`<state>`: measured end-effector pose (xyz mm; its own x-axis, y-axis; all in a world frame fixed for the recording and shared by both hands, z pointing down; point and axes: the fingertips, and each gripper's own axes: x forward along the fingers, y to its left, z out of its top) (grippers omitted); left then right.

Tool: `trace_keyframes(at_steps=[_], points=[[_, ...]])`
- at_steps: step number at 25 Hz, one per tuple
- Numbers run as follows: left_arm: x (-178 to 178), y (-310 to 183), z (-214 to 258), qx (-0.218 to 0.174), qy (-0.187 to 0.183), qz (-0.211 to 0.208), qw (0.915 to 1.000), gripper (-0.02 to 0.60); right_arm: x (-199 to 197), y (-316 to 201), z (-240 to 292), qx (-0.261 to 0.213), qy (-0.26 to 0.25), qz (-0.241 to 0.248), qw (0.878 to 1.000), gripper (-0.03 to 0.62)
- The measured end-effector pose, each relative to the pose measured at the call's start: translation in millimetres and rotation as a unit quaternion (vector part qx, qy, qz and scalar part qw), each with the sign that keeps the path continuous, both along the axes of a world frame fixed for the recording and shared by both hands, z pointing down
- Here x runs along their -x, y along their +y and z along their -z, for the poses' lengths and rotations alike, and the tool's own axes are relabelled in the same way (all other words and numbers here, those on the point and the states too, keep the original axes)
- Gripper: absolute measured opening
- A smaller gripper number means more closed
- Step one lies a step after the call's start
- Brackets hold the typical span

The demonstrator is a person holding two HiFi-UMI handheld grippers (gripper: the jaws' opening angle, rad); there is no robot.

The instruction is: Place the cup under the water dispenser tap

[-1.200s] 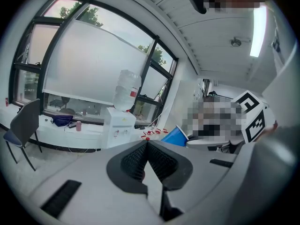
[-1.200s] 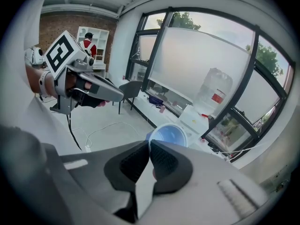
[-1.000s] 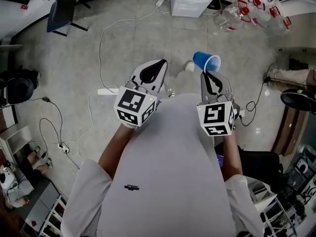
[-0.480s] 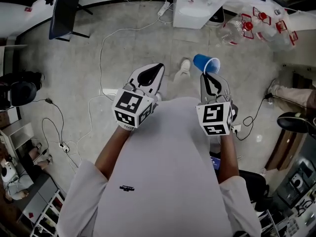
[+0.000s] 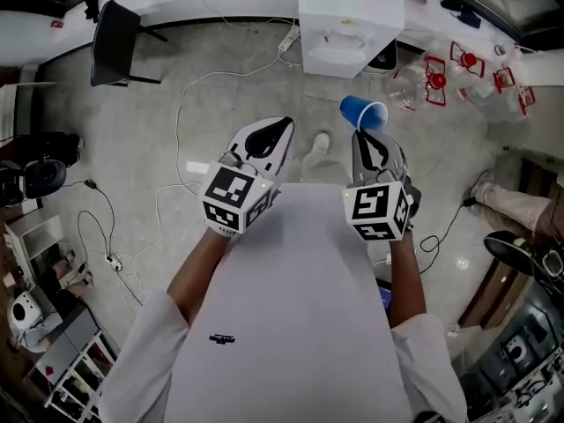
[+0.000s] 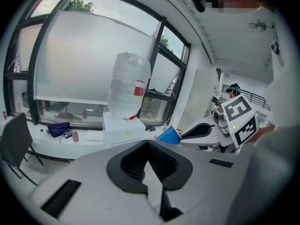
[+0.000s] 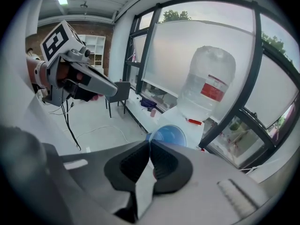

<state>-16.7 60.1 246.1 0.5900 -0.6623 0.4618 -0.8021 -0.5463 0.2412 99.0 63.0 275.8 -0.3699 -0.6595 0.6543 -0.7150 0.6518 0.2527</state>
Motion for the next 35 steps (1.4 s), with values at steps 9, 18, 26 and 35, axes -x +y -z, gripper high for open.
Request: trace_keyframes(at_steps=[9, 18, 26, 35], points=[[-22, -49, -7, 0.013, -0.006, 0.035, 0.9993, 0.006, -22, -59, -15, 0.015, 0.006, 0.036, 0.999, 0.021], [-14, -89, -9, 0.007, -0.002, 0.048, 0.9988, 0.006, -20, -90, -30, 0.03, 0.019, 0.041, 0.999, 0.021], [-9, -105, -36, 0.032, 0.004, 0.059, 0.9977, 0.006, -15, -108, -50, 0.057, 0.034, 0.041, 0.997, 0.021], [-6, -125, -75, 0.062, 0.003, 0.078, 0.9951, 0.006, -12, -131, -88, 0.066, 0.067, 0.059, 0.994, 0.021]])
